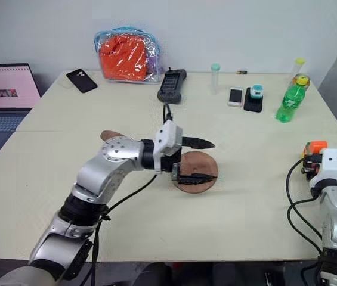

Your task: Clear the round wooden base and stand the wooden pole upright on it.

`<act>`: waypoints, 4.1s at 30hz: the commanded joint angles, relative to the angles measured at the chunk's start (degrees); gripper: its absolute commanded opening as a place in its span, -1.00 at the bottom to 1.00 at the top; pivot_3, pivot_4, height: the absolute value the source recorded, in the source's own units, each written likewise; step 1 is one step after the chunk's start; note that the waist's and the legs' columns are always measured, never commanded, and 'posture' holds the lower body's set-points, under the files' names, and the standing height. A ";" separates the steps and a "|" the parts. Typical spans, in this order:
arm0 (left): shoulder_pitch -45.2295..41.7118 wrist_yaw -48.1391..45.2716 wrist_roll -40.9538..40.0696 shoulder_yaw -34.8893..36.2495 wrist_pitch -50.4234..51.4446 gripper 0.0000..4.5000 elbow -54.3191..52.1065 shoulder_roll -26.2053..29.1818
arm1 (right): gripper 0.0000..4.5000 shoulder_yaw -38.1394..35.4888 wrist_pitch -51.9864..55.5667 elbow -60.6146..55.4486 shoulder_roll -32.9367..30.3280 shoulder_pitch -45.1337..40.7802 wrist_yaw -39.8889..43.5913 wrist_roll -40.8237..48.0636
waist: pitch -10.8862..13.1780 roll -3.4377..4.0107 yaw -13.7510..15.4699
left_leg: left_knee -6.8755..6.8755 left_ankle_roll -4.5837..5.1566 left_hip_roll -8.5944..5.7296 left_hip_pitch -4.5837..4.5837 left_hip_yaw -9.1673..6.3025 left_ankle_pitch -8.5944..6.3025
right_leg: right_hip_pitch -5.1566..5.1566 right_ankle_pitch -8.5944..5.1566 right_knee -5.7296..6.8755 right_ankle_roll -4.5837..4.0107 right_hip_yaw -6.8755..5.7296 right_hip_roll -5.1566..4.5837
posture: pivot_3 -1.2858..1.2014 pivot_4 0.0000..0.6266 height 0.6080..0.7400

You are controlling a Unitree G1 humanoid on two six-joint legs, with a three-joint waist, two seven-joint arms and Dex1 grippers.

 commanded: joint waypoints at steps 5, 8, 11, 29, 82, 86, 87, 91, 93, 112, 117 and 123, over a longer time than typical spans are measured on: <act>-0.90 1.19 1.57 -0.19 -1.04 1.00 -0.17 -2.23 | -0.17 -3.50 0.19 -0.42 0.24 -0.90 0.34 4.18 | -0.01 0.01 0.54 | 0.02 -0.01 0.11 -0.01 -0.07 0.00 | 0.00 0.00 -0.01 0.00 0.02 -0.05 | 0.03 -0.52 1.00; -0.66 0.49 1.41 -0.24 -0.78 1.00 -0.31 -2.04 | 0.13 -3.96 0.80 -1.12 0.29 -0.70 0.55 5.26 | -0.01 0.01 0.75 | 0.03 -0.01 0.31 -0.01 -0.03 0.00 | 0.00 0.00 -0.01 0.00 0.02 -0.05 | 0.03 -0.52 1.00; -0.79 -0.26 0.41 0.29 -0.08 1.00 -0.33 -1.98 | 0.46 -4.15 1.30 -2.54 0.11 -0.35 0.37 6.00 | -0.01 0.02 0.76 | 0.03 -0.01 0.32 -0.01 -0.03 0.01 | 0.01 0.00 -0.01 0.00 0.02 -0.05 | 0.03 -0.52 1.00; -0.70 12.88 0.05 15.70 14.17 1.00 -9.35 10.02 | 0.97 -6.92 9.20 -26.89 -18.08 -0.62 18.39 19.51 | 0.04 0.10 0.52 | 0.01 0.01 0.44 0.01 -0.10 -0.01 | 0.03 0.00 -0.04 0.01 -0.02 0.10 | 0.03 -0.52 1.00; -17.62 19.57 9.86 -0.11 51.01 1.00 30.69 21.72 | 0.97 28.40 10.53 -29.01 -15.03 -15.17 48.78 22.45 | 0.32 -0.32 0.77 | 0.12 -0.05 0.37 -0.20 -0.38 0.02 | -0.11 -0.01 -0.06 0.00 -0.29 -0.11 | 0.03 -0.52 1.00; -18.02 18.09 10.02 -1.56 51.27 0.80 31.31 22.01 | 1.00 28.07 10.52 -29.25 -15.57 -14.92 49.04 22.37 | 0.32 -0.32 0.76 | 0.12 -0.04 0.37 -0.20 -0.37 0.02 | -0.11 -0.01 -0.06 0.00 -0.30 -0.11 | 0.03 -0.52 1.00; -18.14 17.83 10.06 -1.82 51.43 0.73 31.38 21.99 | 1.00 27.94 10.52 -29.30 -15.77 -14.80 49.15 22.38 | 0.32 -0.32 0.76 | 0.12 -0.04 0.37 -0.20 -0.38 0.02 | -0.11 -0.01 -0.06 0.00 -0.30 -0.11 | 0.03 -0.52 1.00; -19.21 17.32 10.35 -2.31 51.60 0.34 32.56 21.65 | 1.00 27.60 10.77 -29.99 -16.21 -14.08 49.01 22.60 | 0.32 -0.33 0.77 | 0.12 -0.05 0.37 -0.21 -0.38 0.02 | -0.11 -0.01 -0.06 0.00 -0.30 -0.11 | 0.03 -0.52 1.00; -19.58 17.06 10.44 -2.64 51.81 0.16 33.11 21.53 | 1.00 27.43 10.85 -30.20 -16.43 -13.73 48.87 22.69 | 0.32 -0.32 0.77 | 0.12 -0.05 0.37 -0.21 -0.39 0.02 | -0.12 -0.01 -0.06 0.00 -0.31 -0.11 | 0.03 -0.52 1.00; -22.42 20.71 9.41 5.30 51.19 -0.89 30.21 19.31 | 1.00 26.12 11.02 -30.64 -17.76 -12.38 48.06 22.55 | 0.33 -0.34 0.88 | 0.14 -0.05 0.37 -0.24 -0.40 0.03 | -0.12 -0.01 -0.05 0.00 -0.31 -0.12 | 0.03 -0.52 1.00; -23.87 23.24 1.34 21.41 40.96 -0.89 17.51 10.39 | 1.00 20.30 13.81 -34.18 -20.20 -8.50 46.23 25.55 | 0.34 -0.37 1.68 | 0.32 -0.27 0.32 -0.73 -0.67 0.15 | -0.28 -0.01 -0.13 0.01 -0.39 -0.33 | 0.03 -0.52 1.00; -18.25 24.90 -4.11 28.23 26.26 -0.89 5.69 0.45 | 1.00 12.95 18.21 -39.49 -21.42 -3.75 39.98 28.25 | 0.32 -0.34 1.67 | 0.35 -0.30 0.35 -0.79 -0.41 0.16 | -0.48 0.01 -0.04 0.02 -0.32 -0.37 | 0.03 -0.52 1.00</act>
